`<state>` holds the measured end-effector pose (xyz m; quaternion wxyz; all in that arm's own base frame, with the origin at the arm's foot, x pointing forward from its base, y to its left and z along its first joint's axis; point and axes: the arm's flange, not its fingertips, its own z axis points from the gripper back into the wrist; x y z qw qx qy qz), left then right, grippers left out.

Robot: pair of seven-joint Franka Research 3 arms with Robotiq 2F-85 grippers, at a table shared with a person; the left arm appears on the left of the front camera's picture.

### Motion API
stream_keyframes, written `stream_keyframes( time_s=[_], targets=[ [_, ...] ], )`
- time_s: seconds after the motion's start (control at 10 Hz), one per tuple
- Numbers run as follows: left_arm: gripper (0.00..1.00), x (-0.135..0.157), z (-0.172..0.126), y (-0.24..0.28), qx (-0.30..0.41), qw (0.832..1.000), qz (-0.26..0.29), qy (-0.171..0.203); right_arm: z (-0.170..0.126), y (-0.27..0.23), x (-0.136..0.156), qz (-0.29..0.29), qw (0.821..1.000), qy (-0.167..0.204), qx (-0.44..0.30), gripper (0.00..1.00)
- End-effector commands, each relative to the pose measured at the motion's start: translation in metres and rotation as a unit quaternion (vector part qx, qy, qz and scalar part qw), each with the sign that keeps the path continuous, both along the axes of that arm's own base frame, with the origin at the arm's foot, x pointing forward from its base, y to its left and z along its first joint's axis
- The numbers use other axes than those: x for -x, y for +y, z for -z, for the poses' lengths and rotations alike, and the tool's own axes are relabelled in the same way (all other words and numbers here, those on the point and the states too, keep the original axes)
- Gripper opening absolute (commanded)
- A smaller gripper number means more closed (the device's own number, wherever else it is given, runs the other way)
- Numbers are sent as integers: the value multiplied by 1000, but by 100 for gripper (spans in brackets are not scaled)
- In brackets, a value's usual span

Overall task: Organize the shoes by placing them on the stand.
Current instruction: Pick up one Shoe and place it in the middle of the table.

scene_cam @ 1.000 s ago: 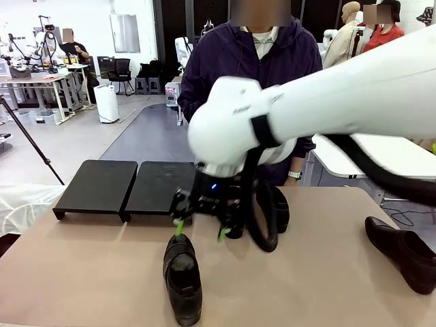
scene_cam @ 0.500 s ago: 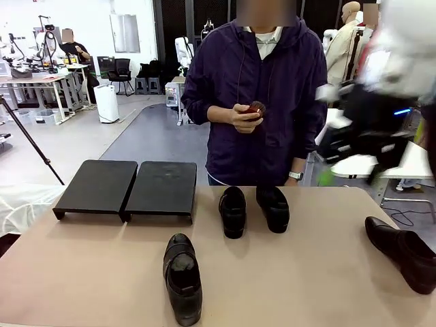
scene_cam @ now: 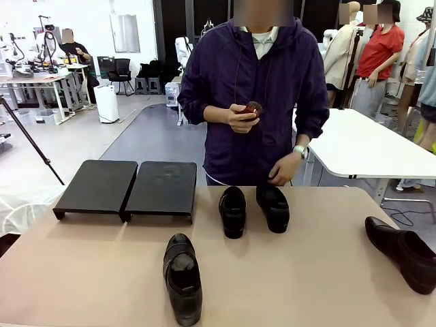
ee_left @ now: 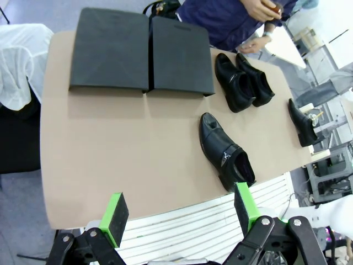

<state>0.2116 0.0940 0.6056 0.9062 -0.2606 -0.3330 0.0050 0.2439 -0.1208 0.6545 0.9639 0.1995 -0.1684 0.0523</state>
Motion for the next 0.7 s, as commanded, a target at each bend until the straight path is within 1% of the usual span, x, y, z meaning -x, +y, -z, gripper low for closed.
stream_keyframes(
  time_s=[0.0,0.1,0.2,0.6],
  targets=[
    [100,-1,-1,0,7,1000,2,-1,21,-15,15,2,995,-75,-62,100],
    [100,-1,-1,0,7,1000,2,-1,25,-11,18,15,996,-74,-44,100],
    [100,-1,-1,0,7,1000,2,-1,7,-22,10,11,999,-31,-31,100],
    [100,-1,-1,0,7,1000,2,-1,7,-22,10,11,999,-31,-31,100]
  ],
)
